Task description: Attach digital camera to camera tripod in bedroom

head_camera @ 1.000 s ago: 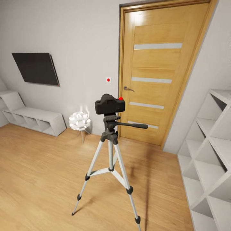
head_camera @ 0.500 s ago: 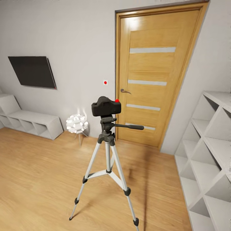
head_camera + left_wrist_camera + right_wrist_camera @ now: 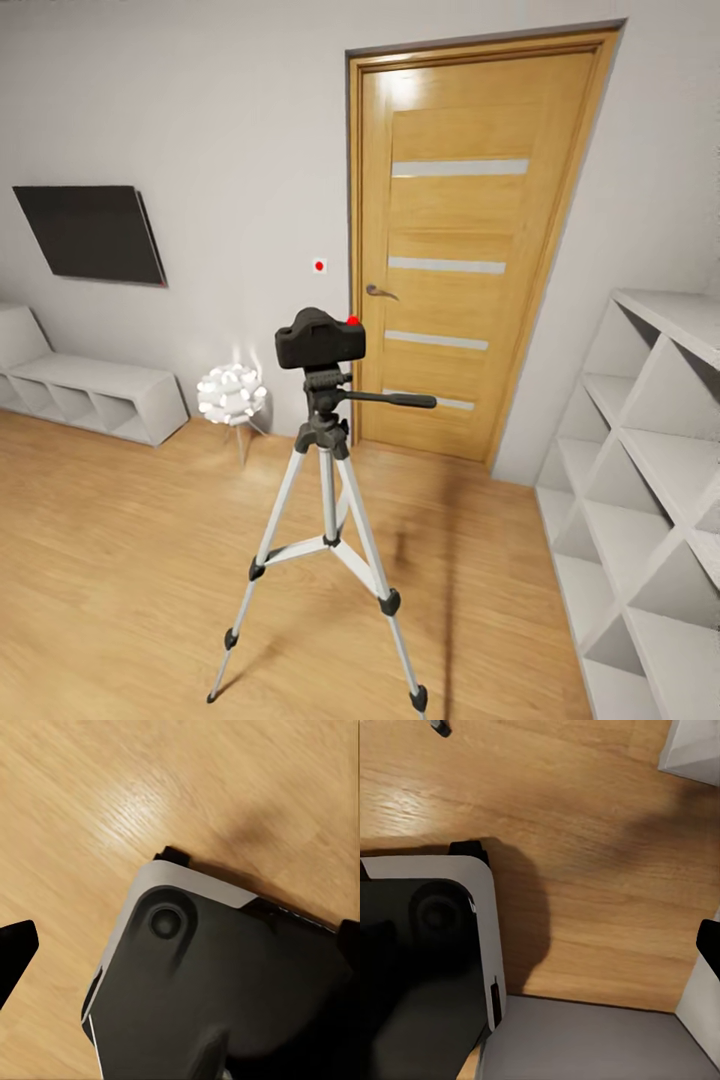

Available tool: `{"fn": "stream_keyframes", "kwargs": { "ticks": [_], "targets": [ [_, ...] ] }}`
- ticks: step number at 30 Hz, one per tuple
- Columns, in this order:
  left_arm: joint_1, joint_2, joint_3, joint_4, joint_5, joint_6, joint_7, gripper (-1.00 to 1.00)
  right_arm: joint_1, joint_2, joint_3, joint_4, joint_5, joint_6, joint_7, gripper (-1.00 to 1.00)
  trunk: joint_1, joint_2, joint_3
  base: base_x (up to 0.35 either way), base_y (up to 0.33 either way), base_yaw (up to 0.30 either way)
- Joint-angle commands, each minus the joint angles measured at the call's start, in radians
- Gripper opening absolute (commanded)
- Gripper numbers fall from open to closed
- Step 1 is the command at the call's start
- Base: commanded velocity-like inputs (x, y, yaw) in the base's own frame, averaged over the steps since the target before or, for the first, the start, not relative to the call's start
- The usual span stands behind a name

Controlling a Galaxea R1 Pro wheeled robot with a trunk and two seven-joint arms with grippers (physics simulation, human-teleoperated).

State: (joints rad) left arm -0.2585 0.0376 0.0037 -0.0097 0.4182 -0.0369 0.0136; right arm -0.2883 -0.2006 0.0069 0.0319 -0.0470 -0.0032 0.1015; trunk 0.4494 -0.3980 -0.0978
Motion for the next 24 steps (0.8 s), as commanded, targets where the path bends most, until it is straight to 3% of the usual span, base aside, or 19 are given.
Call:
{"fn": "stream_keyframes", "kwargs": {
  "ticks": [1, 9, 24],
  "targets": [
    [-0.001, 0.000, 0.000, 0.001, 0.004, -0.004, 0.001, 1.00, -0.002, 0.000, 0.001, 0.002, -0.005, 0.000, 0.004, 1.00, 0.001, -0.002, 0.000, 0.000, 0.000, -0.082],
    [-0.001, 0.025, -0.001, 0.006, 0.012, -0.006, 0.002, 1.00, -0.002, 0.000, 0.001, 0.003, -0.005, 0.004, 0.004, 1.00, 0.001, -0.002, 0.012, 0.000, 0.000, -0.082],
    [-0.001, 0.030, -0.002, 0.007, 0.014, -0.008, 0.001, 1.00, -0.002, -0.002, 0.001, 0.003, -0.005, 0.002, 0.004, 1.00, 0.001, -0.002, 0.035, 0.000, 0.000, -0.082]
  ]
}}
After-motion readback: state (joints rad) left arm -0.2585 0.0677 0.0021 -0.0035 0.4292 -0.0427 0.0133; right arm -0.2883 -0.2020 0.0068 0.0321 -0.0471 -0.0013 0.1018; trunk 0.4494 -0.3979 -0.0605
